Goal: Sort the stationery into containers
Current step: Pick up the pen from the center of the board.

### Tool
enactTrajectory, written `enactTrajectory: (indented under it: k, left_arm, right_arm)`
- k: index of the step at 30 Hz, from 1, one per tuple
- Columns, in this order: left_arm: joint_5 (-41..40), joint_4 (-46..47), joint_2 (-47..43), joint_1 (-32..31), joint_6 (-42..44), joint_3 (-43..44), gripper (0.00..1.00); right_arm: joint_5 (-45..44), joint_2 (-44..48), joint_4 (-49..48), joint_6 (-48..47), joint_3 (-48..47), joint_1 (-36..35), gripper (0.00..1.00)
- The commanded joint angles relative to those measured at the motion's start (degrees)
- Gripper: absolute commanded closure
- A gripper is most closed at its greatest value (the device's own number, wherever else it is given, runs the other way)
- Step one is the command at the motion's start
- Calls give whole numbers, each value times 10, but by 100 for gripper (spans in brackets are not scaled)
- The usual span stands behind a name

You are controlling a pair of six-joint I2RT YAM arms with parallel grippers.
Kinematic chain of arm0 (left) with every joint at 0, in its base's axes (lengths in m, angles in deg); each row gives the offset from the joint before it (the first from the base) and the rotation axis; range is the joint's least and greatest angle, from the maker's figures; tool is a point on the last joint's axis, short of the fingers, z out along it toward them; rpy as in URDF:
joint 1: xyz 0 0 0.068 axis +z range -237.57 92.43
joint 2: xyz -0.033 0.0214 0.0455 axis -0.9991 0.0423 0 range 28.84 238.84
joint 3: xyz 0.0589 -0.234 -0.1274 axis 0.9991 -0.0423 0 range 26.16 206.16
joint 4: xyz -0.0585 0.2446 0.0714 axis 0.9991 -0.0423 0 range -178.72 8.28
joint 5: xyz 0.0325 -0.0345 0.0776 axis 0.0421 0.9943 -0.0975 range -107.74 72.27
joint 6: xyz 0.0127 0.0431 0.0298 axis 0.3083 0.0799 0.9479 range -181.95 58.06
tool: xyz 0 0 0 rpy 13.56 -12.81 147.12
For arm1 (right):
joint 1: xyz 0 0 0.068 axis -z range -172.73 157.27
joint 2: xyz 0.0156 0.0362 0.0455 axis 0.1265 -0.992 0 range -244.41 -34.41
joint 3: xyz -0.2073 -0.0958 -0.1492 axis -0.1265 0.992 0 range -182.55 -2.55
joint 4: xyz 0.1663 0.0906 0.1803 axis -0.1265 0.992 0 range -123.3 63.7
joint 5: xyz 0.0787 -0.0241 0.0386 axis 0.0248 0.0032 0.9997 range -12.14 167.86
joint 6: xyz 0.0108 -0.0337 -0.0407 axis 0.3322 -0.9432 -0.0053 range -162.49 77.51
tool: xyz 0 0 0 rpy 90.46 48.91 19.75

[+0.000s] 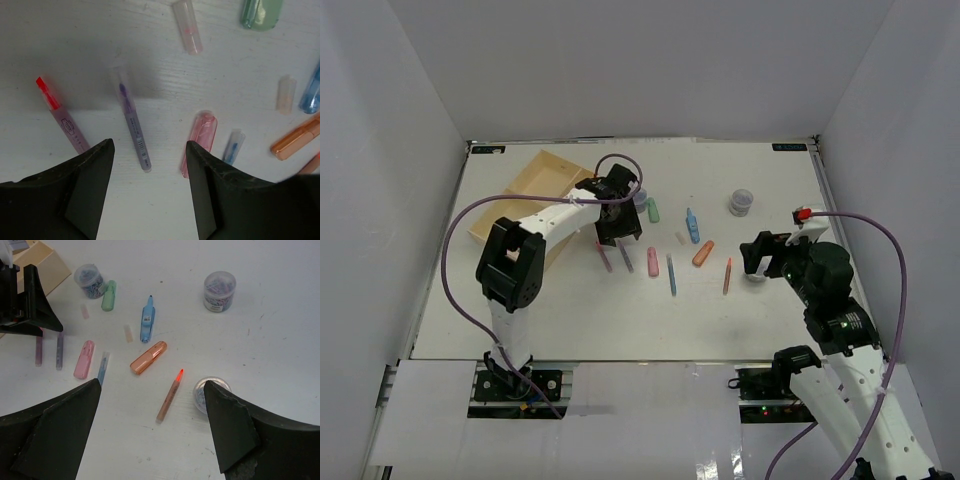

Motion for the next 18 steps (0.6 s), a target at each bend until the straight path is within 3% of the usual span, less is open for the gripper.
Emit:
enactTrajectory:
  k: [1,18]
  left_arm:
    - [-29,-19,-8,-6,-13,32,31]
    - [-44,-37,69,-13,-26,49,46]
  right_arm:
    - [12,11,-29,8,12,-7,10]
    - [-15,53,-29,-1,41,-12,10]
